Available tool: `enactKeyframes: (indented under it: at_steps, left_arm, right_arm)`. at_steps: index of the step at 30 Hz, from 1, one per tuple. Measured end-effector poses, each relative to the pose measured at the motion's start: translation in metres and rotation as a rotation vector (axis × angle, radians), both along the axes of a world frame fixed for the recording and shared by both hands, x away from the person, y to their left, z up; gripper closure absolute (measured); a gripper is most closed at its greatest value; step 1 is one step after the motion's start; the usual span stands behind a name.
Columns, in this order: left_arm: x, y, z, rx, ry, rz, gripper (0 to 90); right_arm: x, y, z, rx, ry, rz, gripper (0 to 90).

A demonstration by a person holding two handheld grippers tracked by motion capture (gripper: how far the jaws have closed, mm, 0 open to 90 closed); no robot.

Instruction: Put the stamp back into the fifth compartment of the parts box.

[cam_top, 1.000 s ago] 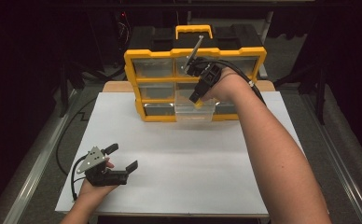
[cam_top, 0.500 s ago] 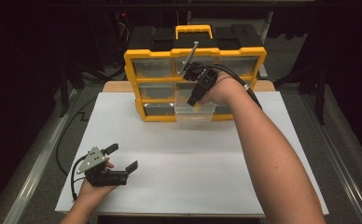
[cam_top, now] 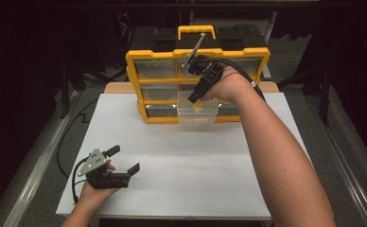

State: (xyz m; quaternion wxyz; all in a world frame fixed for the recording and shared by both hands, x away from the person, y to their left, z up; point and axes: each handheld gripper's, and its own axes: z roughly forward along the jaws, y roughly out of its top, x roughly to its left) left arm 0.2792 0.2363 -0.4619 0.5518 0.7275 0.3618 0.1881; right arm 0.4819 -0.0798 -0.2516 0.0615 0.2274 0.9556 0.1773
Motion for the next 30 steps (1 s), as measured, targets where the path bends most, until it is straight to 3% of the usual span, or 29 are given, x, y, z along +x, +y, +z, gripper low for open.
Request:
enactKeyframes:
  at_steps: [1,2,4,9,16,30]
  left_arm:
    - [0.0,0.0,0.0,0.0,0.0,0.0,0.1]
    - [0.0,0.0,0.0,-0.001,0.001,0.0,0.1]
    - [0.0,0.001,0.0,0.0,0.001,0.001,0.1]
    - [0.0,0.001,0.0,0.003,0.001,-0.001,0.1]
    - [0.0,-0.001,0.0,0.008,0.001,-0.002,0.1]
    - [-0.001,-0.001,0.0,0.014,0.002,-0.001,0.1]
  right_arm:
    - [0.0,0.0,0.003,0.012,-0.004,-0.014,36.2]
    - [-0.001,-0.001,0.007,0.017,0.003,-0.016,32.4]
    - [-0.003,-0.003,0.013,0.031,0.013,-0.014,28.4]
    - [-0.01,-0.009,0.013,-0.009,0.01,-0.031,21.1]
    - [-0.019,-0.023,0.002,-0.044,0.035,-0.038,17.7]
    - [-0.043,-0.058,-0.011,-0.032,0.045,-0.077,13.9]
